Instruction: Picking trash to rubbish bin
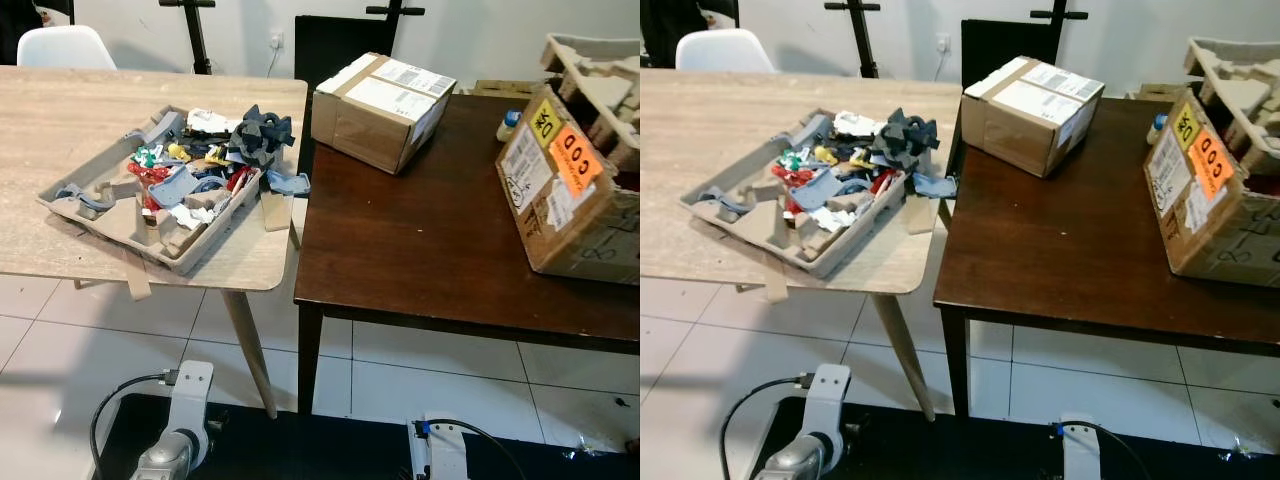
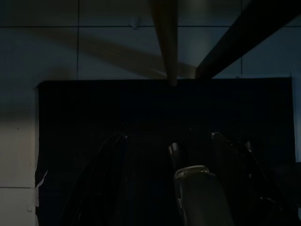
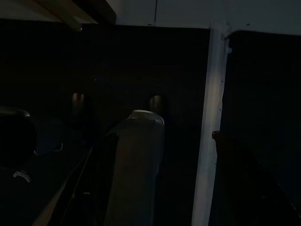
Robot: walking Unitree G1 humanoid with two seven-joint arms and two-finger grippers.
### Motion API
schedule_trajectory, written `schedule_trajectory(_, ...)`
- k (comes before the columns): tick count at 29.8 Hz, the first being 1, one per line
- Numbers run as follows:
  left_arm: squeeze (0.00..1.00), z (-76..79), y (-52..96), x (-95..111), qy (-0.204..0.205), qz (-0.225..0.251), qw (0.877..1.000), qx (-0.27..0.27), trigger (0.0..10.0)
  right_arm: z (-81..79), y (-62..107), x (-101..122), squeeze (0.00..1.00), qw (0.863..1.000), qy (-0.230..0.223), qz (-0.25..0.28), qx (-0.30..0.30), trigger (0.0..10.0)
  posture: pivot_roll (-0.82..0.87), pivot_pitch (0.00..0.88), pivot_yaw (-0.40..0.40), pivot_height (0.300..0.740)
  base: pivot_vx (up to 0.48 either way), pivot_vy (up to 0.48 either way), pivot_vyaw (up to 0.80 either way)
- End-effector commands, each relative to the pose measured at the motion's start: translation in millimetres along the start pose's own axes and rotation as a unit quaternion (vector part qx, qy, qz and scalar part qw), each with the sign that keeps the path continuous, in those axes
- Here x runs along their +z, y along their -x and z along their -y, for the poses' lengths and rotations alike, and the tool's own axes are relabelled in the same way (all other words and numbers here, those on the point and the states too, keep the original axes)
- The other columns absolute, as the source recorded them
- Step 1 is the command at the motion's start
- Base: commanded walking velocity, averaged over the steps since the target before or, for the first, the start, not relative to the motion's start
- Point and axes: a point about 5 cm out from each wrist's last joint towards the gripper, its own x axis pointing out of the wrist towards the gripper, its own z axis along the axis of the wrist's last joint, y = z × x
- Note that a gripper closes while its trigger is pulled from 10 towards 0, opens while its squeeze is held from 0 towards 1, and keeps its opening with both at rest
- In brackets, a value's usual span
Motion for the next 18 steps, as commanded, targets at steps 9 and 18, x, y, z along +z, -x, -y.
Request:
schedule_trajectory(9, 0.00, 0.1, 2.3, -11.0, 0.003, -0.024, 1.000, 0.000, 10.0, 3.2, 2.0, -9.3, 0.00, 1.000, -0.007, -0.013, -0.008, 10.0, 0.05, 0.113, 0.030, 0.740, 0.000, 0.390, 0.00)
schedule_trajectory(18, 0.00, 0.1, 2.3, -11.2, 0.001, -0.026, 1.000, 0.000, 10.0, 3.7, 2.1, -9.4, 0.00, 1.000, -0.007, -0.013, -0.008, 10.0, 0.06, 0.116, 0.030, 0.740, 0.000, 0.480, 0.00)
